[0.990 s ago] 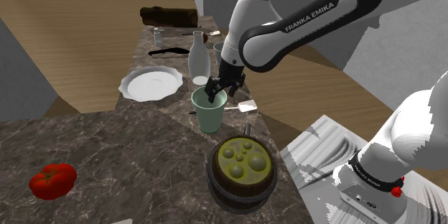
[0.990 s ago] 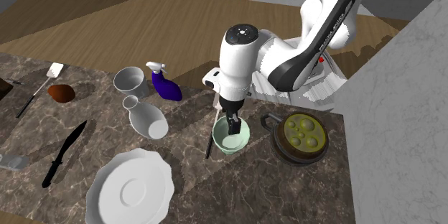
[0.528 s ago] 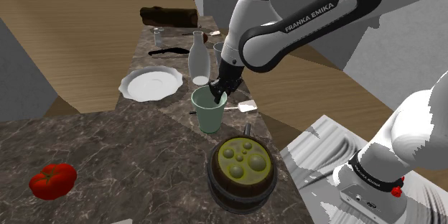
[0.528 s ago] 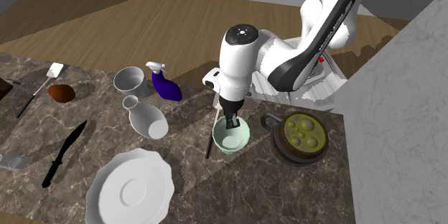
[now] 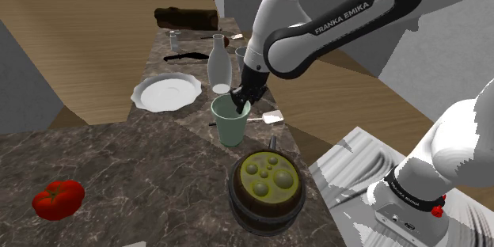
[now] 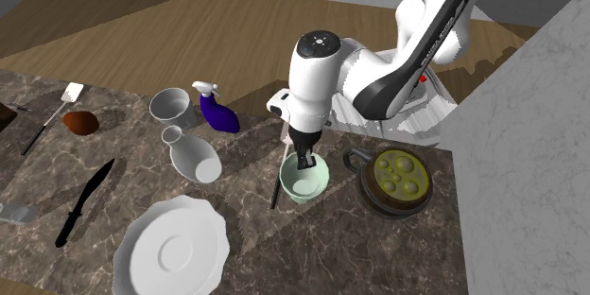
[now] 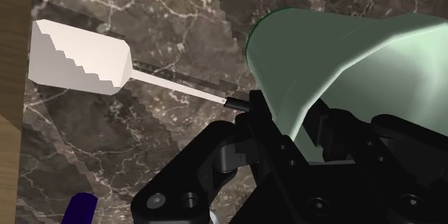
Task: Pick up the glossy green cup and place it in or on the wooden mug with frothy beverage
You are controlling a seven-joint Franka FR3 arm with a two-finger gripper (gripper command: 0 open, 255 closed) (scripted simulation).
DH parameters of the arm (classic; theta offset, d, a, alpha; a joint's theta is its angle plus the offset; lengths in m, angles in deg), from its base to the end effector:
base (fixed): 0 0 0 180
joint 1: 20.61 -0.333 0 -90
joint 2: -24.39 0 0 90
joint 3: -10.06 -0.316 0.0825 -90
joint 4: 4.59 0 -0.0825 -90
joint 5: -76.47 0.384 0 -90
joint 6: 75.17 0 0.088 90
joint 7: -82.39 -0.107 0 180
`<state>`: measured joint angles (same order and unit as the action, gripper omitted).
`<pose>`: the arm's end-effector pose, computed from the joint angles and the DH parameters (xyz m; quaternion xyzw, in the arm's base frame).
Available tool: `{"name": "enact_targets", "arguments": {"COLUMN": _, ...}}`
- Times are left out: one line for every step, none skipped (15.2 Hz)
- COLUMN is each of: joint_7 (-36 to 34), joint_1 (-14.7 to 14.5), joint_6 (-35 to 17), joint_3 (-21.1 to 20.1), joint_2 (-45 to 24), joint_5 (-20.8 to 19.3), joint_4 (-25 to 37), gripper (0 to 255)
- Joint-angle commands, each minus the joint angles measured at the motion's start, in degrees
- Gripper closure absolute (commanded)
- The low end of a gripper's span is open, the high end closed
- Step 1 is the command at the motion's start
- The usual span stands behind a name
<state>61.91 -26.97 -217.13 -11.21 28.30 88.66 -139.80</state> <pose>0.4520 0.2364 0.3711 -0.9939 0.0147 -0.0585 0.0923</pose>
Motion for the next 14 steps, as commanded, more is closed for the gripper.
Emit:
{"name": "enact_targets", "arguments": {"joint_7": 0.0, "joint_1": 0.0, "joint_6": 1.2, "joint_3": 0.1, "joint_2": 0.8, "joint_5": 0.1, "joint_4": 0.5, "gripper": 255}}
{"name": "enact_targets", "arguments": {"joint_7": 0.0, "joint_1": 0.0, "joint_6": 2.0, "joint_3": 0.1, "joint_2": 1.2, "joint_5": 0.2, "joint_4": 0.9, "gripper": 255}}
{"name": "enact_targets", "arguments": {"joint_7": 0.0, "joint_1": 0.0, "joint_6": 2.9, "joint_3": 0.2, "joint_2": 1.7, "joint_5": 0.3, "joint_4": 1.2, "gripper": 255}}
{"name": "enact_targets", "arguments": {"joint_7": 0.0, "joint_1": 0.1, "joint_6": 3.7, "joint_3": 0.2, "joint_2": 2.2, "joint_5": 0.3, "joint_4": 1.6, "gripper": 255}}
{"name": "enact_targets", "arguments": {"joint_7": -0.1, "joint_1": 0.1, "joint_6": 4.5, "joint_3": 0.3, "joint_2": 2.6, "joint_5": 0.4, "joint_4": 2.0, "gripper": 255}}
{"name": "enact_targets", "arguments": {"joint_7": -0.1, "joint_1": 0.1, "joint_6": 5.3, "joint_3": 0.4, "joint_2": 3.0, "joint_5": 0.4, "joint_4": 2.4, "gripper": 255}}
{"name": "enact_targets", "arguments": {"joint_7": -0.1, "joint_1": 0.1, "joint_6": 6.1, "joint_3": 0.4, "joint_2": 3.5, "joint_5": 0.5, "joint_4": 2.8, "gripper": 255}}
{"name": "enact_targets", "arguments": {"joint_7": -0.1, "joint_1": 0.1, "joint_6": 6.9, "joint_3": 0.5, "joint_2": 3.9, "joint_5": 0.5, "joint_4": 3.2, "gripper": 255}}
{"name": "enact_targets", "arguments": {"joint_7": -0.2, "joint_1": 0.1, "joint_6": 7.7, "joint_3": 0.6, "joint_2": 4.3, "joint_5": 0.5, "joint_4": 3.6, "gripper": 255}}
{"name": "enact_targets", "arguments": {"joint_7": -0.2, "joint_1": 0.2, "joint_6": 8.5, "joint_3": 0.6, "joint_2": 4.6, "joint_5": 0.5, "joint_4": 4.1, "gripper": 255}}
{"name": "enact_targets", "arguments": {"joint_7": -0.2, "joint_1": 0.2, "joint_6": 9.3, "joint_3": 0.7, "joint_2": 5.0, "joint_5": 0.6, "joint_4": 4.5, "gripper": 255}}
{"name": "enact_targets", "arguments": {"joint_7": -0.3, "joint_1": 0.2, "joint_6": 10.1, "joint_3": 0.8, "joint_2": 5.3, "joint_5": 0.6, "joint_4": 5.0, "gripper": 255}}
{"name": "enact_targets", "arguments": {"joint_7": -0.3, "joint_1": 0.2, "joint_6": 10.9, "joint_3": 0.8, "joint_2": 5.7, "joint_5": 0.6, "joint_4": 5.4, "gripper": 255}}
{"name": "enact_targets", "arguments": {"joint_7": -0.4, "joint_1": 0.2, "joint_6": 11.7, "joint_3": 0.9, "joint_2": 6.0, "joint_5": 0.6, "joint_4": 5.9, "gripper": 255}}
